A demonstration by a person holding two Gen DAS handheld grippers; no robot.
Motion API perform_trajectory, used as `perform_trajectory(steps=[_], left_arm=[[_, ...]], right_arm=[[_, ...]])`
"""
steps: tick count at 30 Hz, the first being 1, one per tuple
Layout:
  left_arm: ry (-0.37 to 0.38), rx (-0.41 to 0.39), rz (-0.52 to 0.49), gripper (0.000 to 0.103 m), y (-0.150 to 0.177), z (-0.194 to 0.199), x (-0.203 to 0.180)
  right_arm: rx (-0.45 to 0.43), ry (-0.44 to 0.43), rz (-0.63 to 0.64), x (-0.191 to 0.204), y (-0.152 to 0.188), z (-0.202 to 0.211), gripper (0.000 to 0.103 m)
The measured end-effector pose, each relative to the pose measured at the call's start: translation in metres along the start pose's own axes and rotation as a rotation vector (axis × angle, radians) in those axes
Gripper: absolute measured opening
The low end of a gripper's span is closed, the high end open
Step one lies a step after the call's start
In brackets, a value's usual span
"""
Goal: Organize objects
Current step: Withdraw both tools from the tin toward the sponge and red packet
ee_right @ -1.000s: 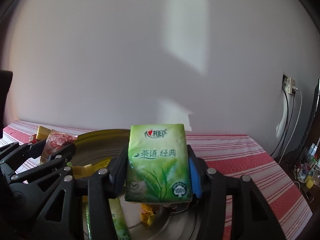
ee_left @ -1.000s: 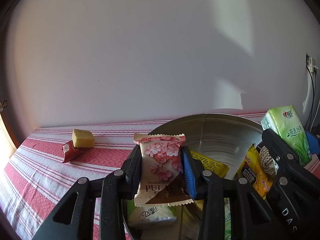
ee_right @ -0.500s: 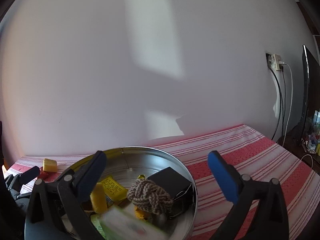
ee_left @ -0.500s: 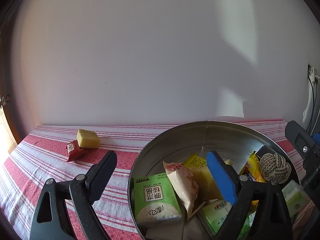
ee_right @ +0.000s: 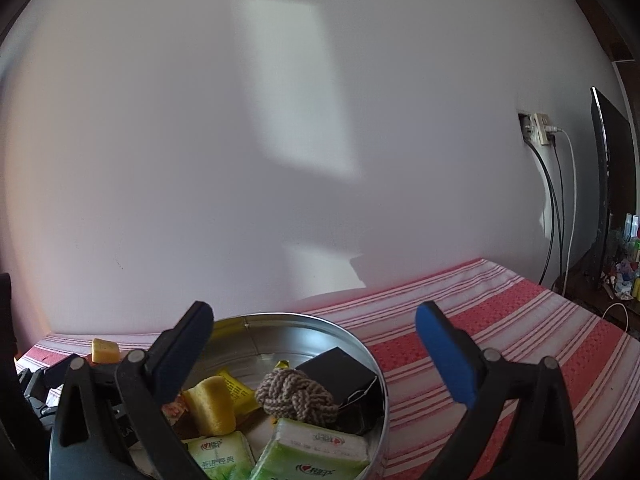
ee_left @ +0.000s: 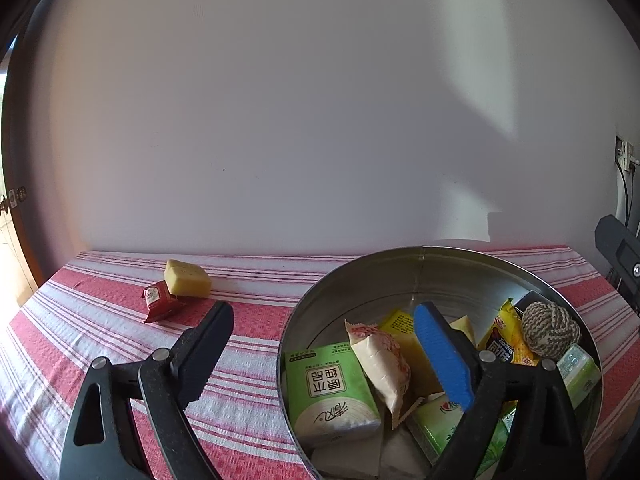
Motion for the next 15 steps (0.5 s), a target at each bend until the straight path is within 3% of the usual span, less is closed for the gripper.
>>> perform_trajectory(steps=[4, 9, 15], left_arm=[[-0.037, -0.032, -0.007, 0.093, 0.004, 0.007, 0.01], [-0.077, -0.063, 0.018, 0.093, 0.006, 0.013, 0.027], [-0.079, -0.074, 0.056, 0.093, 0.01, 0.019, 0.044]], right_arm=[[-0.053, -0.017, 0.029, 0.011, 0.001, 0.01, 0.103], [-0.044, -0.044, 0.108, 0.034, 0.01, 0.012, 0.103], [-0.132, 0.004, 0.196, 0.051, 0.015, 0.024, 0.103]])
Point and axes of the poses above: each gripper's, at about its wrist camera, not at the fingertips, and z roughly against the way its jaws point, x to its left, y to its underside, the point moved 4 cm from there along -z, roughly the way its jaws point, and after that the axes turned 1 degree about z, right-handed, at the moved point
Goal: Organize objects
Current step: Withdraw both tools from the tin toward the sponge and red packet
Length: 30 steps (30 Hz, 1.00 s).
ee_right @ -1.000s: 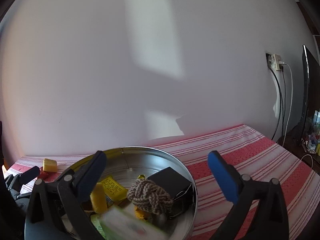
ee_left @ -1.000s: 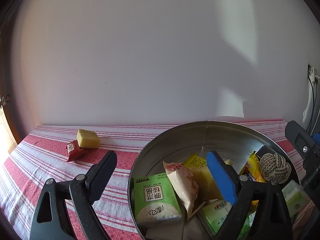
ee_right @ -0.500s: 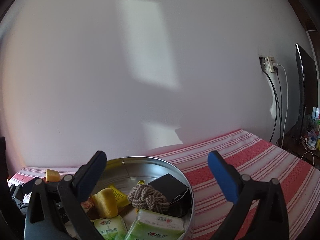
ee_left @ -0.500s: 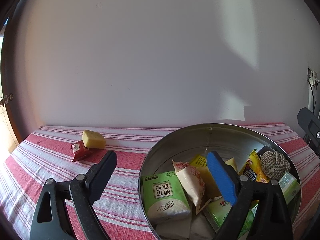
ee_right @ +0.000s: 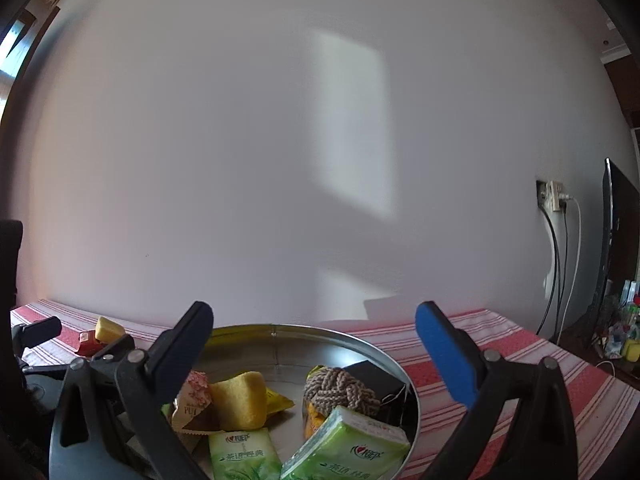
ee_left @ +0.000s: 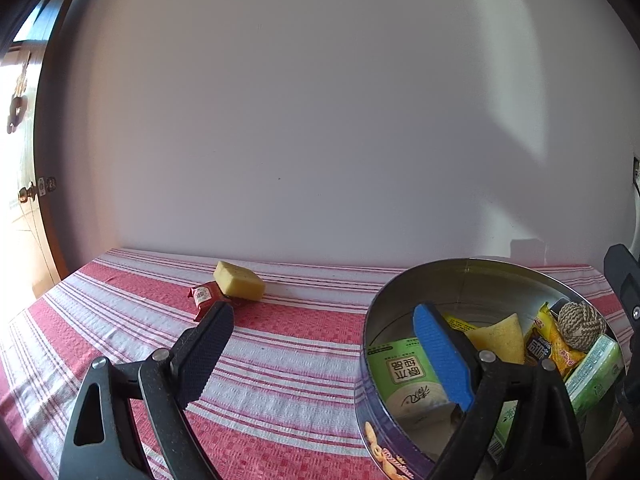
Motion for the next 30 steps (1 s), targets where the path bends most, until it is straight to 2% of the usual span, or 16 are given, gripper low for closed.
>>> perform_trajectory(steps=[6, 17, 23, 30], left_arm=[[-0.028, -0.033, -0.026, 0.093, 0.003, 0.007, 0.005], [-0.003, -0.017, -0.01, 0.093, 0.007, 0.013, 0.014], [-0.017, -0.002, -0.017, 0.093, 0.007, 0.014, 0.03], [-0.062, 0.02, 0.005, 0.093, 0.005, 0.004, 0.072]], right_arm=[[-0.003, 0.027, 0.014, 0.005, 0.0, 0.002, 0.103], [-0.01, 0.071, -0.021, 0.002, 0.0, 0.011, 0.103], [0.008, 0.052, -0.011, 0.019, 0.001, 0.013, 0.103], [0.072, 0.002, -0.049, 0.052, 0.004, 0.002, 0.103]])
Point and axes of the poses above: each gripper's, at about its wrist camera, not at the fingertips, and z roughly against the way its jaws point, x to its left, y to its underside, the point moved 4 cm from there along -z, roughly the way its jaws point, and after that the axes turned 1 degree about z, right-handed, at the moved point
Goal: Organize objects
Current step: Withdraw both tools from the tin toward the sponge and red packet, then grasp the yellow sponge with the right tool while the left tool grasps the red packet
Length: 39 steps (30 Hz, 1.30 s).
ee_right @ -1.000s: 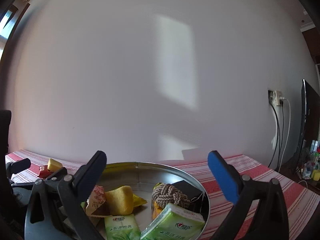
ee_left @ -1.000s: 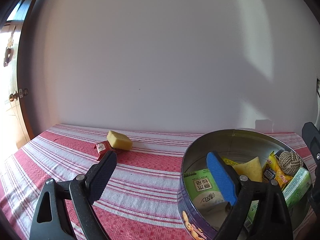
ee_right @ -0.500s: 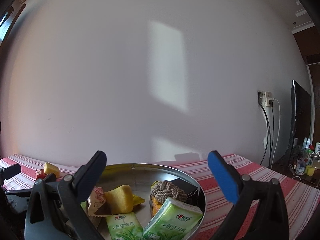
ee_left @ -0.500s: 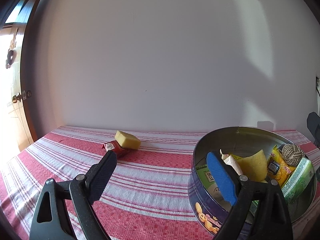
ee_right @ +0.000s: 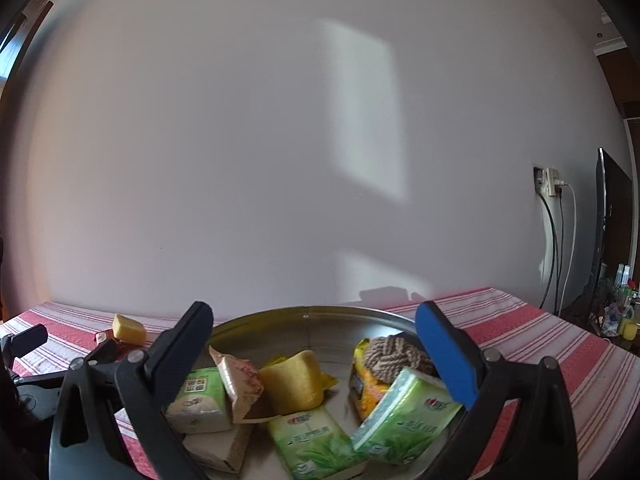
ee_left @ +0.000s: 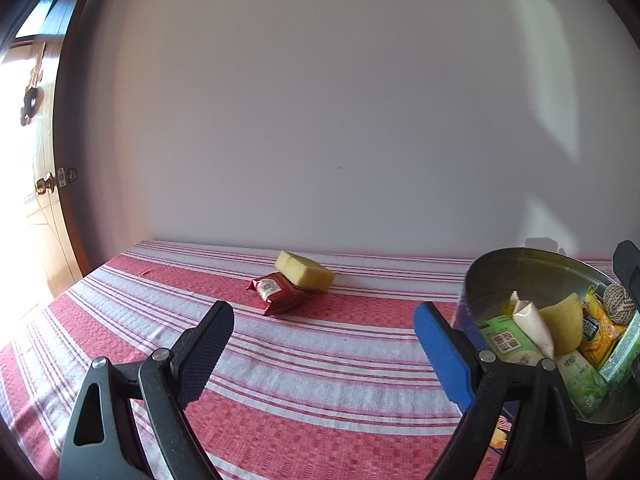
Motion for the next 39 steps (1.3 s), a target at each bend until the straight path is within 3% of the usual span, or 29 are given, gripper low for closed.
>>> perform_trajectory(steps=[5, 13, 18, 29, 39], left_arm=[[-0.071, 0.016, -0.015, 0.093, -0.004, -0.014, 0.037], [-0.202, 0.064, 0.061, 0.093, -0.01, -0.039, 0.103], [-0.239, 0.109, 0.106, 0.093, -0.011, -0.057, 0.135], [-0.177, 0.236, 0.099, 0.093, -0.019, -0.126, 0.143], [-0.126, 0.39, 0.12, 0.093, -0.018, -0.18, 0.144]], right_arm=[[0.013, -0.049, 0.031, 0.038, 0.001, -0.008, 0.103], [0.07, -0.156, 0.076, 0.107, 0.007, -0.033, 0.102], [0.12, -0.225, 0.115, 0.147, 0.012, -0.057, 0.102], [0.401, -0.377, 0.118, 0.204, 0.034, -0.145, 0.092], [0.636, -0.433, 0.054, 0.222, 0.06, -0.211, 0.085]])
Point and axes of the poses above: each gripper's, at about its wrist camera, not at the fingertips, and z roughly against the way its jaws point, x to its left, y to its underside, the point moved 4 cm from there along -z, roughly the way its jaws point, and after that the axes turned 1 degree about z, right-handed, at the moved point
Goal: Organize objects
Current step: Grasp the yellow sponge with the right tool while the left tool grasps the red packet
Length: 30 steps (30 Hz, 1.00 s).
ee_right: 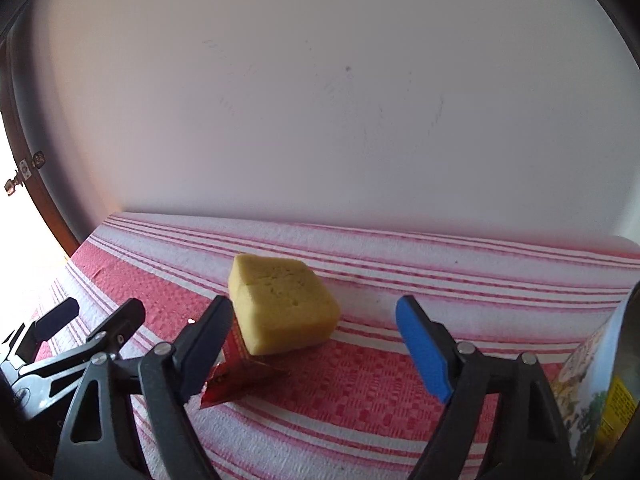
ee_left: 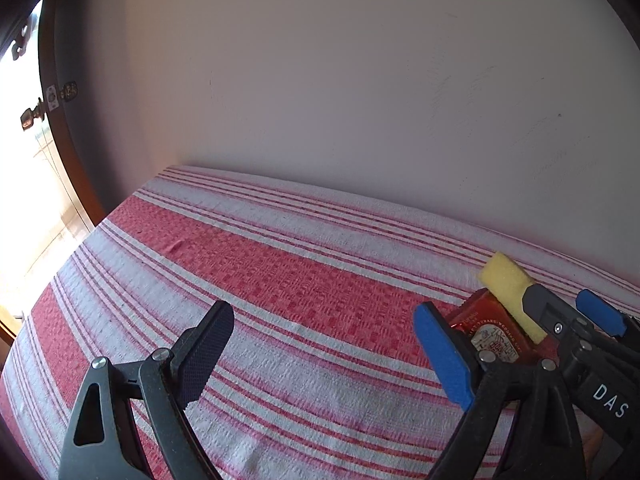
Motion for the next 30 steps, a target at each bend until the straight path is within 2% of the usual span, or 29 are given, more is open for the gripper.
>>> perform_trajectory(steps=[5, 6, 8, 9, 11, 13, 16, 20, 22, 25, 27, 30], left_arm=[[-0.015, 0.061, 0.029, 0.093, 0.001, -0.013, 0.005], [-0.001, 0.058, 0.024, 0.093, 0.001, -0.012, 0.003], [0.0, 0.044, -0.001, 0.093, 0.002, -0.008, -0.003], [-0.001, 0.036, -0.016, 0.093, 0.002, -0.006, -0.007], [-0.003, 0.018, -0.041, 0.093, 0.003, -0.001, -0.012], [-0.007, 0.001, -0.049, 0.093, 0.003, 0.004, -0.015], [-0.002, -0.012, -0.032, 0.093, -0.002, 0.005, -0.009], [0.058, -0.021, -0.016, 0.093, 0.0, 0.016, -0.018], [0.106, -0.026, -0.019, 0.093, 0.001, 0.025, -0.029], [0.117, -0.031, -0.11, 0.093, 0.004, 0.028, -0.057], [0.13, 0.001, -0.161, 0.093, 0.01, 0.023, -0.073], [0.13, 0.075, -0.137, 0.093, 0.013, 0.003, -0.089]], right_arm=[[0.092, -0.021, 0.001, 0.005, -0.003, -0.03, 0.083], [0.11, -0.038, -0.005, 0.006, -0.002, -0.034, 0.079], [0.135, -0.047, -0.01, 0.006, 0.0, -0.038, 0.061], [0.129, -0.04, -0.01, 0.006, 0.0, -0.036, 0.056], [0.132, -0.042, 0.002, 0.008, 0.002, -0.034, 0.054], [0.108, -0.044, 0.003, 0.008, 0.0, -0.031, 0.053], [0.023, -0.027, -0.016, 0.005, -0.004, -0.016, 0.053], [-0.146, 0.102, -0.045, -0.008, -0.012, 0.018, 0.053], [-0.204, 0.166, -0.066, -0.015, -0.012, 0.031, 0.053], [-0.235, 0.205, -0.091, -0.023, -0.011, 0.042, 0.053], [-0.248, 0.22, -0.1, -0.025, -0.009, 0.048, 0.053], [-0.256, 0.237, -0.093, -0.024, -0.006, 0.052, 0.053]])
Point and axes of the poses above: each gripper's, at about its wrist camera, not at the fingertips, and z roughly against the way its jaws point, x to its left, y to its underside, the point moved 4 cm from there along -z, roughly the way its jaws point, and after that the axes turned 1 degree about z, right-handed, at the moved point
